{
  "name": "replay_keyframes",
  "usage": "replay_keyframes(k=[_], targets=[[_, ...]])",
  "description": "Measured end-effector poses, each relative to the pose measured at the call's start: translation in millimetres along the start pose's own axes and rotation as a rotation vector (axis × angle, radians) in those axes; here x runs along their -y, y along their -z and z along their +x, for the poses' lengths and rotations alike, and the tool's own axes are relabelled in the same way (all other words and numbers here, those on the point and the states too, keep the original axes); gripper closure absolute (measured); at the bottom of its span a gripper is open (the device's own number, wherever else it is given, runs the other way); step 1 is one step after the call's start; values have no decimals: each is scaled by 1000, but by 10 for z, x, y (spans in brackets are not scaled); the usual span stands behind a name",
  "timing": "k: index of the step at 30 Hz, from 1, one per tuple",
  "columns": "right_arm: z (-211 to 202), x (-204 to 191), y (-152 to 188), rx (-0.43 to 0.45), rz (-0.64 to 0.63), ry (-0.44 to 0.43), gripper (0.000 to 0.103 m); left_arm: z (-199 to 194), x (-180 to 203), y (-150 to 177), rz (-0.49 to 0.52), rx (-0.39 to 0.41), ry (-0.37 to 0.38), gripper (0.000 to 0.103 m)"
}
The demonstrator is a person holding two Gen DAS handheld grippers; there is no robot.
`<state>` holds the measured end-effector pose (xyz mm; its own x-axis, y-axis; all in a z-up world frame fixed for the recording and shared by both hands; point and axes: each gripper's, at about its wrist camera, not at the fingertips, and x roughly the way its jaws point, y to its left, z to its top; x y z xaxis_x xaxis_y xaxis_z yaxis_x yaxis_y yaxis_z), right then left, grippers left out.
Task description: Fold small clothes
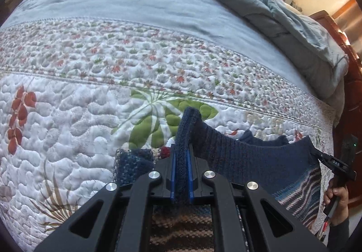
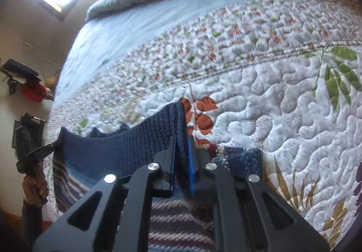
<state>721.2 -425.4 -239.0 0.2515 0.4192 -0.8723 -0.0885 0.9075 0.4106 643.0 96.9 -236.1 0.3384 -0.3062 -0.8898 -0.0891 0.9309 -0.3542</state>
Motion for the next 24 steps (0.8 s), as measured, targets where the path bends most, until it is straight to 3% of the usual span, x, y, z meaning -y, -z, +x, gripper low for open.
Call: replay_keyframes(k=[9, 24], targets=[[-275, -64, -135, 70, -7, -21, 95, -212, 81, -215, 4, 90, 39, 95], [86, 48, -190, 38, 18, -10, 94, 248, -86, -215, -28, 31, 8, 95]])
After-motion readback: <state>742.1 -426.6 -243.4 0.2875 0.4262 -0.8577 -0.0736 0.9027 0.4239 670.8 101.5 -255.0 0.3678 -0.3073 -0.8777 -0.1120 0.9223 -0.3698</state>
